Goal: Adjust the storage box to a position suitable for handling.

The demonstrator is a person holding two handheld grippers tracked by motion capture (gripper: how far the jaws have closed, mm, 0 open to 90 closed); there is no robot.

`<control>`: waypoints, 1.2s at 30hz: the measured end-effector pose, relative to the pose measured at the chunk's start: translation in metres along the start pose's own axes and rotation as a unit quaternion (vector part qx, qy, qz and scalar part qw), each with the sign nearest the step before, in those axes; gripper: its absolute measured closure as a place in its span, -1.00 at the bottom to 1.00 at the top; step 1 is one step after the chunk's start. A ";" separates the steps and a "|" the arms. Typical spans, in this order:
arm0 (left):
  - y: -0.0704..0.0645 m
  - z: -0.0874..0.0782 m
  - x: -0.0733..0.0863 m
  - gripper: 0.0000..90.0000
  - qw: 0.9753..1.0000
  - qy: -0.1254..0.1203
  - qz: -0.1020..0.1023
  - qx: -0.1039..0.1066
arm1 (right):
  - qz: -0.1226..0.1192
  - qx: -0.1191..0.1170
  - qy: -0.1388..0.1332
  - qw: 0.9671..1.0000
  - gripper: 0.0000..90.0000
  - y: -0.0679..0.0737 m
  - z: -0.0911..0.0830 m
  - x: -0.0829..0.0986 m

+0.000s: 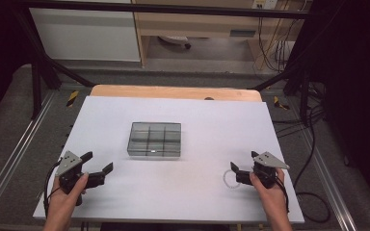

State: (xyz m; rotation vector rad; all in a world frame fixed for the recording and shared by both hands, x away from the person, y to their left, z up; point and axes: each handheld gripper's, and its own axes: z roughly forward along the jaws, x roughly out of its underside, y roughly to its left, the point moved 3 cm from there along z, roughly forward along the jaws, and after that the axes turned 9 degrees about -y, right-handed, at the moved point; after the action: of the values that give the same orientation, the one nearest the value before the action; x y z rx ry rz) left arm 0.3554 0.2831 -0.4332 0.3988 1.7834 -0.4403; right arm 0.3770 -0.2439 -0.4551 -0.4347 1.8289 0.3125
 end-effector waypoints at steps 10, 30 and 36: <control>0.000 0.004 0.003 -0.82 1.000 0.012 0.001 0.000 | 0.011 0.000 -0.009 1.000 -0.89 0.000 0.001 -0.002; -0.007 0.004 -0.003 -0.82 1.000 0.006 0.009 0.001 | -0.001 -0.032 -0.005 0.999 -0.92 0.031 0.001 -0.015; -0.008 0.001 -0.004 -0.81 1.000 0.011 0.010 0.007 | -0.003 -0.043 -0.004 0.999 -0.92 0.040 0.002 -0.016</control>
State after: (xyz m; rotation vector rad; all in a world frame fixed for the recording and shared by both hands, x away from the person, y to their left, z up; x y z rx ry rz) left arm 0.3536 0.2759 -0.4286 0.4323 1.7971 -0.4360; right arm 0.3649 -0.2054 -0.4404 -0.4977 1.8114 0.3888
